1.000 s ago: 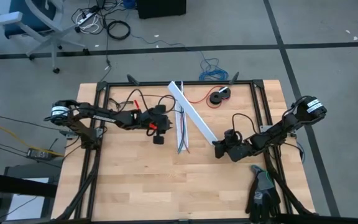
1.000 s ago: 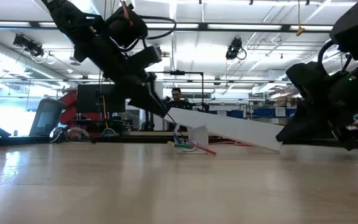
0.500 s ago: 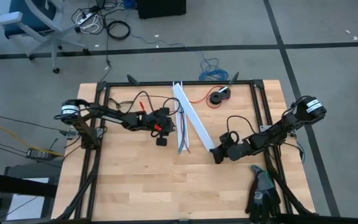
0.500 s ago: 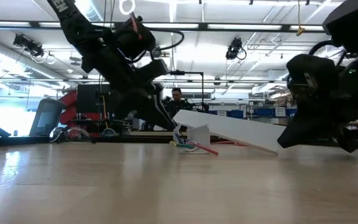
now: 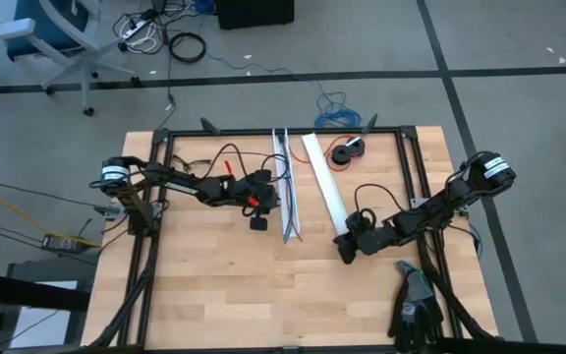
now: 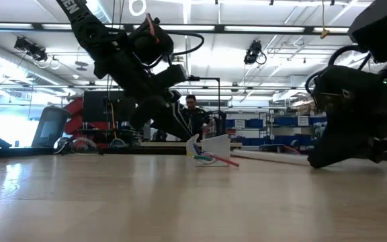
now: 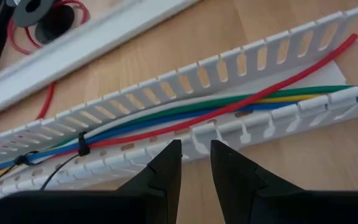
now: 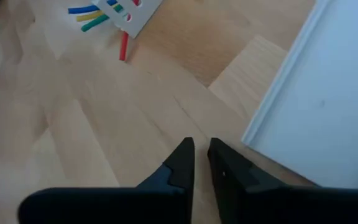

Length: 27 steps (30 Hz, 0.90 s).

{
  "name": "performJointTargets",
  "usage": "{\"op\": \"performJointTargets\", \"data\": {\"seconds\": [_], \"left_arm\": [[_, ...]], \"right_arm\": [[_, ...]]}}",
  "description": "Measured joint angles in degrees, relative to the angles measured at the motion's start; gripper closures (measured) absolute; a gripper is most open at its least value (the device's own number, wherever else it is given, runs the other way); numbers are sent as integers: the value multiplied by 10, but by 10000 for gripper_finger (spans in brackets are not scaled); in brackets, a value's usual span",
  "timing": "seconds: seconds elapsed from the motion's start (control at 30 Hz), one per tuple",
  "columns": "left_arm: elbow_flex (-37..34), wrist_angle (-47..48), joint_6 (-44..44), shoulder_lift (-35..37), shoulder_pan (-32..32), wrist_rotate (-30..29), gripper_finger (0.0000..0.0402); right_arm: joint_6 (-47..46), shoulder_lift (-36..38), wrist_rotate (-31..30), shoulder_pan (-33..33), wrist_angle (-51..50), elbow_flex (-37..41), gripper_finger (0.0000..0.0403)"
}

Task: Ziptie cables
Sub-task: Close the white cable duct

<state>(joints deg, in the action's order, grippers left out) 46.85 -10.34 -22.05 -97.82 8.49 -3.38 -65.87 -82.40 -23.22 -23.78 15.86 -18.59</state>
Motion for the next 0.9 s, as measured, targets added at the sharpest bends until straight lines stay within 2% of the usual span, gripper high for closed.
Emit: {"op": "performJointTargets", "data": {"seconds": [0.17, 0.33, 0.4, 0.5, 0.63, 0.73, 0.83, 0.9], "left_arm": [[0, 2, 0, 0, 0, -6, 307], [19, 39, -2, 2, 0, -40, 307], [35, 60, -2, 7, 0, -44, 307], [48, 78, -11, 19, 0, -43, 307], [44, 79, -26, 43, 8, -42, 307], [44, 88, -31, 56, 24, -42, 307], [44, 93, -34, 59, 46, -31, 307], [44, 96, -52, 59, 63, -8, 307]], "right_arm": [[6, 2, 7, -10, -14, -1, 350], [17, 10, -1, -24, -40, -4, 393], [19, 22, 4, -27, -74, -18, 398], [12, 36, 11, -32, -187, -63, 398], [-31, 38, 6, -52, -429, -156, 401], [-76, 37, -16, -76, -569, -213, 402], [-119, 37, -56, -107, -634, -249, 402], [-144, 37, -89, -125, -643, -256, 402]]}}
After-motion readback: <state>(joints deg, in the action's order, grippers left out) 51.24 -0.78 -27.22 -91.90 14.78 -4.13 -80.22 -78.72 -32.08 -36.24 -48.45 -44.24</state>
